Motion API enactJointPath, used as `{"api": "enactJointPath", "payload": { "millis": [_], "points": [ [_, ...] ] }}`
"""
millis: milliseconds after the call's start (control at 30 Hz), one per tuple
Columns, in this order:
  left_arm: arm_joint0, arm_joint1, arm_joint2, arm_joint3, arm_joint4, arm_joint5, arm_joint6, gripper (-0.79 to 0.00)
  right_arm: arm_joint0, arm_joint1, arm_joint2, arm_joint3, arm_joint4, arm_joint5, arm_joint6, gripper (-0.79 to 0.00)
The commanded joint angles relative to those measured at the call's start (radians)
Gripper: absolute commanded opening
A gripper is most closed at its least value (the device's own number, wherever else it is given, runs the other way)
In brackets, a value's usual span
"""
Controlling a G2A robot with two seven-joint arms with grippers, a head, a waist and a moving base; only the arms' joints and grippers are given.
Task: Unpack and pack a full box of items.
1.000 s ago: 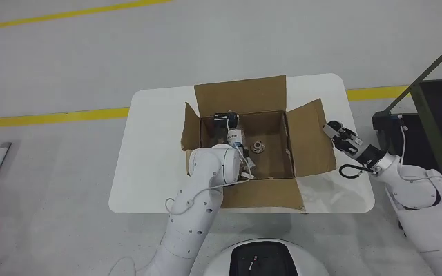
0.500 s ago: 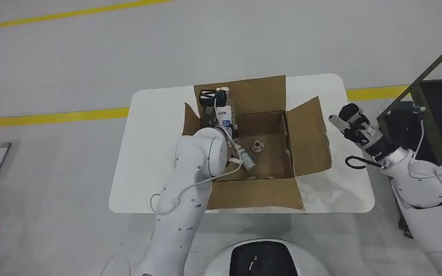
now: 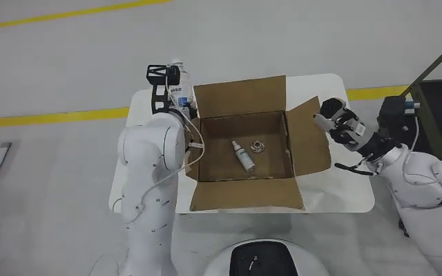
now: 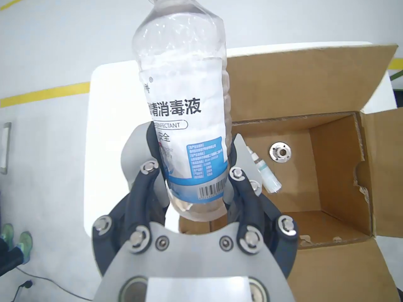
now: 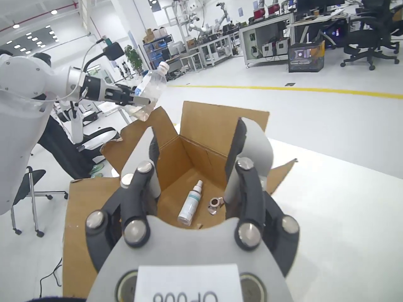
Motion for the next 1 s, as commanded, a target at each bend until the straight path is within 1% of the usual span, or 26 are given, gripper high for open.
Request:
{"api": "enactJointPath", "payload": {
  "millis": [0, 167, 333, 500, 833, 967],
  "points": [
    [0.000, 0.006, -0.034, -0.015, 0.040, -0.020, -0.007, -0.785, -0.001, -0.003, -0.030, -0.004, 0.000, 0.001, -0.003, -0.785],
    [0.019, 0.020, -0.113, -0.051, 0.119, -0.047, -0.026, -0.785, -0.005, -0.010, -0.103, -0.012, -0.017, 0.011, 0.002, -0.785],
    [0.070, 0.029, -0.164, -0.075, 0.184, -0.071, -0.053, -0.785, -0.006, -0.016, -0.176, -0.014, -0.081, 0.026, 0.015, -0.785],
    [0.074, 0.029, -0.166, -0.076, 0.186, -0.072, -0.055, -0.785, -0.008, -0.020, -0.220, 0.006, -0.165, 0.045, 0.007, -0.785],
    [0.074, 0.029, -0.166, -0.076, 0.186, -0.072, -0.055, -0.785, -0.009, -0.020, -0.221, 0.004, -0.164, 0.047, 0.005, -0.785],
    [0.074, 0.029, -0.166, -0.076, 0.186, -0.072, -0.055, -0.785, 0.018, -0.023, -0.258, -0.009, -0.199, 0.058, 0.055, -0.785]
  ]
}}
